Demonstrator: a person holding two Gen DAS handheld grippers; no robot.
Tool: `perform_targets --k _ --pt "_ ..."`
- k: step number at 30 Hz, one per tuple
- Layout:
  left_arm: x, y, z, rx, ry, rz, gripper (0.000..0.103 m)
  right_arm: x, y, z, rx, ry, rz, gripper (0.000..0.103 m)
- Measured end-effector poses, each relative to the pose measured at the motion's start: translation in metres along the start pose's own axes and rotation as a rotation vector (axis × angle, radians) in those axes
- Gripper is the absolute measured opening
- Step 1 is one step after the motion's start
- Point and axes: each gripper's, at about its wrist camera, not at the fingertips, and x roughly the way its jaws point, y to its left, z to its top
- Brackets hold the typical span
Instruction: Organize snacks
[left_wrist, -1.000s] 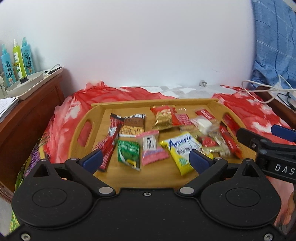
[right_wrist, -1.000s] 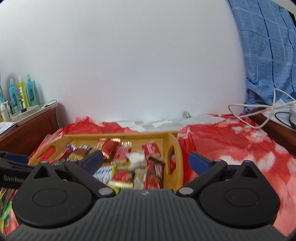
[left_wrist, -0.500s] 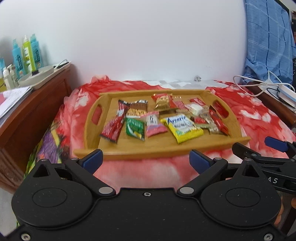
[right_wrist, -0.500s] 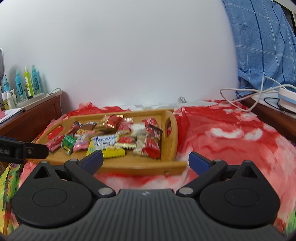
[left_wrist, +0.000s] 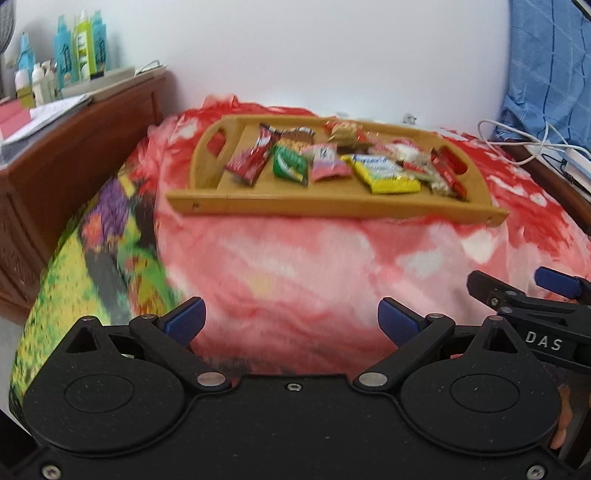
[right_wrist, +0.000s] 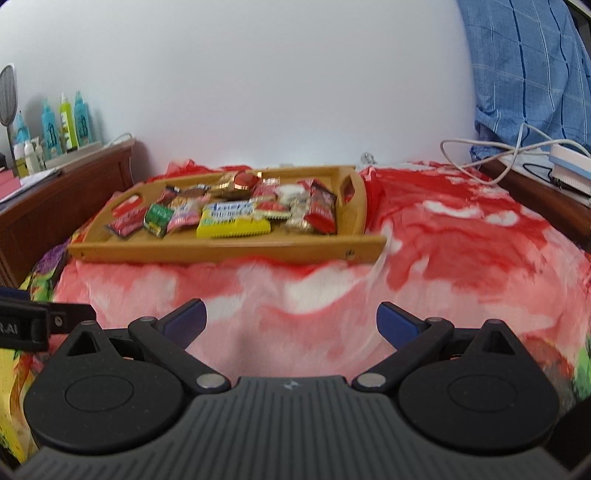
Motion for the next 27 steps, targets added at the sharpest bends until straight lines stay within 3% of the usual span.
perform_targets --k 13,27 --pt "0.025 0.004 -0.021 0.030 -0.010 0.027 0.100 0.006 0.011 -0.020 -0.044 0.076 -0.075 0.103" --pt "0.027 0.004 -0.027 0.039 -0.041 0.006 0.103 0.010 0.016 -0.025 -0.071 0.073 -0.080 0.103"
